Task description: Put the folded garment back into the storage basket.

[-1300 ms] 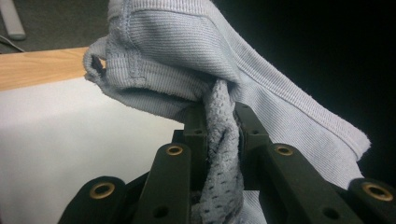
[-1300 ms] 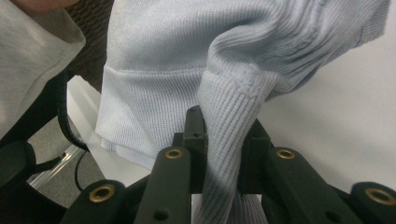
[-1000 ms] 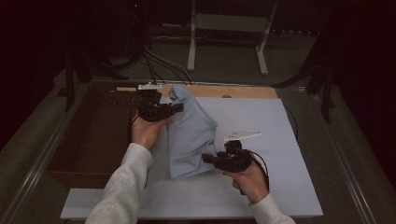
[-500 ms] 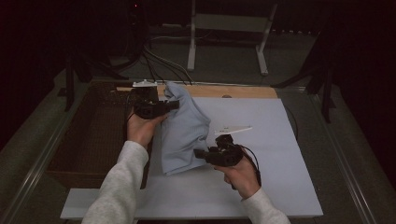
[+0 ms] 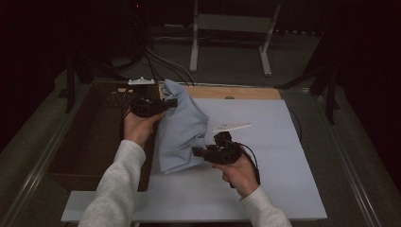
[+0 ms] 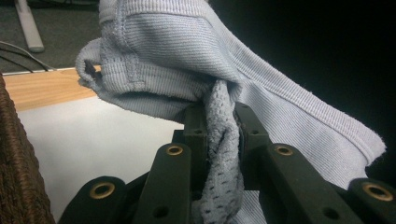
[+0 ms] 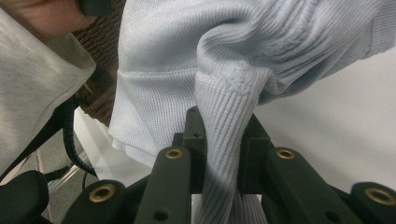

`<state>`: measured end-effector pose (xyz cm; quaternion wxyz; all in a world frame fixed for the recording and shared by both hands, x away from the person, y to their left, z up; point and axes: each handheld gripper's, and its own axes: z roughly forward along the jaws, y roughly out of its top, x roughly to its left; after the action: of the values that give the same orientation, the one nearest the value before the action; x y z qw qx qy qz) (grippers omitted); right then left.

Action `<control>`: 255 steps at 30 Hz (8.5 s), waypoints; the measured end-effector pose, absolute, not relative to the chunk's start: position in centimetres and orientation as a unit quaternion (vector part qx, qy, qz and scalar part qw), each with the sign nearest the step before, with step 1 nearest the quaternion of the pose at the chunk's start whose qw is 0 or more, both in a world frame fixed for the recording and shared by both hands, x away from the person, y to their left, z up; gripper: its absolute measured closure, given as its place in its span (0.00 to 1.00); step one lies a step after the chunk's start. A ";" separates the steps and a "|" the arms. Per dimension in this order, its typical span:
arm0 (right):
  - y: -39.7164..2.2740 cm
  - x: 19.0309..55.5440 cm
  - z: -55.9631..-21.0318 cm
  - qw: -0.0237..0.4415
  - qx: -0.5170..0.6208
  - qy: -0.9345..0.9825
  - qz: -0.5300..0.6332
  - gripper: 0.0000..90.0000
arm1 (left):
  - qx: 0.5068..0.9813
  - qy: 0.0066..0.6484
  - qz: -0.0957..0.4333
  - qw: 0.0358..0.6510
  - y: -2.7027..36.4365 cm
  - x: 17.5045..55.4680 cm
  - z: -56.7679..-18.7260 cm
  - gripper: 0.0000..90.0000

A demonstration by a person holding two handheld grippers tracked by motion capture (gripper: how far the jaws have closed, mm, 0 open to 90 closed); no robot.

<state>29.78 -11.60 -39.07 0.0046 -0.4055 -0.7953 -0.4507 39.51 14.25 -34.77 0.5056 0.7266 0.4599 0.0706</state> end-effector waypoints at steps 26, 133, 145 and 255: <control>-9.6 30.7 -37.8 0.004 -0.398 -0.794 -0.460 0.86 | 0.721 0.458 0.071 0.515 15.6 40.0 -34.4 0.87; 0.8 33.3 -37.7 0.006 -0.384 -0.795 -0.469 0.86 | 0.707 0.470 0.111 0.517 23.5 40.5 -33.8 0.87; 1.8 33.2 -37.8 0.005 -0.385 -0.795 -0.469 0.86 | 0.703 0.475 0.116 0.516 24.1 40.4 -33.8 0.87; 11.1 30.8 -39.8 0.029 -0.370 -0.812 -0.451 0.86 | 0.696 0.503 0.144 0.491 32.7 37.1 -34.7 0.87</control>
<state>30.83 11.13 -39.83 0.0290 -0.3701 -0.8118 -0.4508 37.08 32.74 -34.72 0.4910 0.6964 0.5031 0.1442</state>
